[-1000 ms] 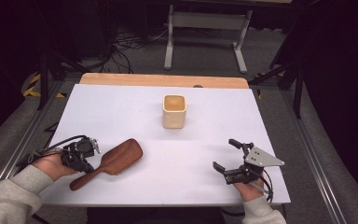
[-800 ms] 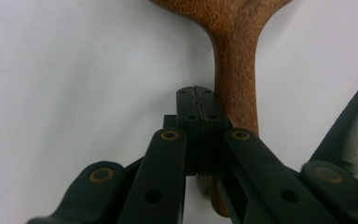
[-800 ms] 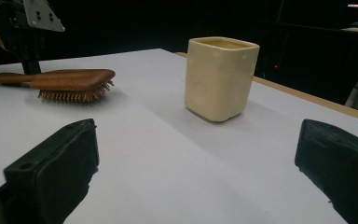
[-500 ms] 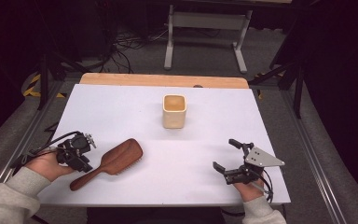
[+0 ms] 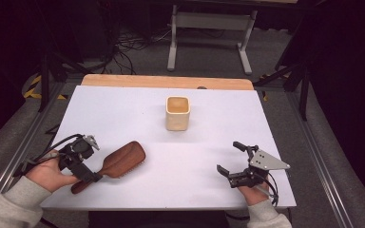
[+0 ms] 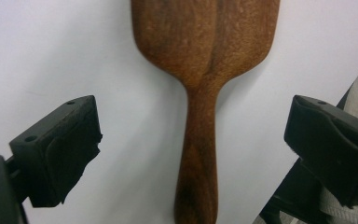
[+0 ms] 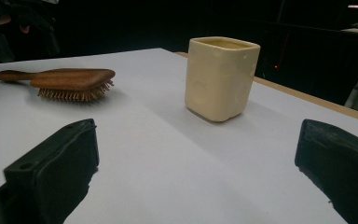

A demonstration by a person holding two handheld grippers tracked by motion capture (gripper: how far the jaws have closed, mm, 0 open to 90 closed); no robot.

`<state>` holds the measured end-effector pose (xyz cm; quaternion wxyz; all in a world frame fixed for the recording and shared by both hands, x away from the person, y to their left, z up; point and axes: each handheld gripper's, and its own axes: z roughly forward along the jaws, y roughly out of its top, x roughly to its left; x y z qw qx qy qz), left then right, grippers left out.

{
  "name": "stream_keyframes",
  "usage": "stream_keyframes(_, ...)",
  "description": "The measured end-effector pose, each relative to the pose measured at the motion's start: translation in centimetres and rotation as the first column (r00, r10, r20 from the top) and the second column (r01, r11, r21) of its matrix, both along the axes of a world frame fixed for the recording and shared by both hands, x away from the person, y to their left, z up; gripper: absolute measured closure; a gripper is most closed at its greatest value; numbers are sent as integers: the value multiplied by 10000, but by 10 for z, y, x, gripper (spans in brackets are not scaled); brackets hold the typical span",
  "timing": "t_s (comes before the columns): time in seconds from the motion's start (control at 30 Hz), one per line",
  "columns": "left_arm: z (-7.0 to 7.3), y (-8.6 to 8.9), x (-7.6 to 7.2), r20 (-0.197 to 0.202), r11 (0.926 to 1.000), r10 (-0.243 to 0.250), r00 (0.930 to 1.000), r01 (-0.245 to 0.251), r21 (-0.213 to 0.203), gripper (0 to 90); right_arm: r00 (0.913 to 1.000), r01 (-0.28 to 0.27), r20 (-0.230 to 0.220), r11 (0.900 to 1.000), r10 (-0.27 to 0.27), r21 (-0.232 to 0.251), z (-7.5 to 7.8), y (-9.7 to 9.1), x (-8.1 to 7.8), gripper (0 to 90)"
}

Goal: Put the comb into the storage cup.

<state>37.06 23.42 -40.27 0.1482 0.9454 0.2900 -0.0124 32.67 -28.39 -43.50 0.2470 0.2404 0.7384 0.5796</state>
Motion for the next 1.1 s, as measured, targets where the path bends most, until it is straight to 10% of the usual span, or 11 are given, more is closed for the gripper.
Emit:
stream_keyframes(0.23,-13,-9,-3,44,9987,-240,9997,238,453,93,10000,-23,52,10000,24,-55,0,0,0,3)
stream_keyframes(0.53,-23,-14,-3,-377,9968,-388,9985,413,691,351,10000,-57,54,10000,57,-71,0,0,0,3)
stream_keyframes(0.87,-24,-20,-7,11,9917,-536,9986,531,1174,648,10000,-75,27,10000,75,-64,0,0,0,3)
stream_keyframes(1.1,-26,-20,-6,-220,9909,-282,9994,308,1307,724,10000,-86,12,10000,86,-38,0,0,0,3)
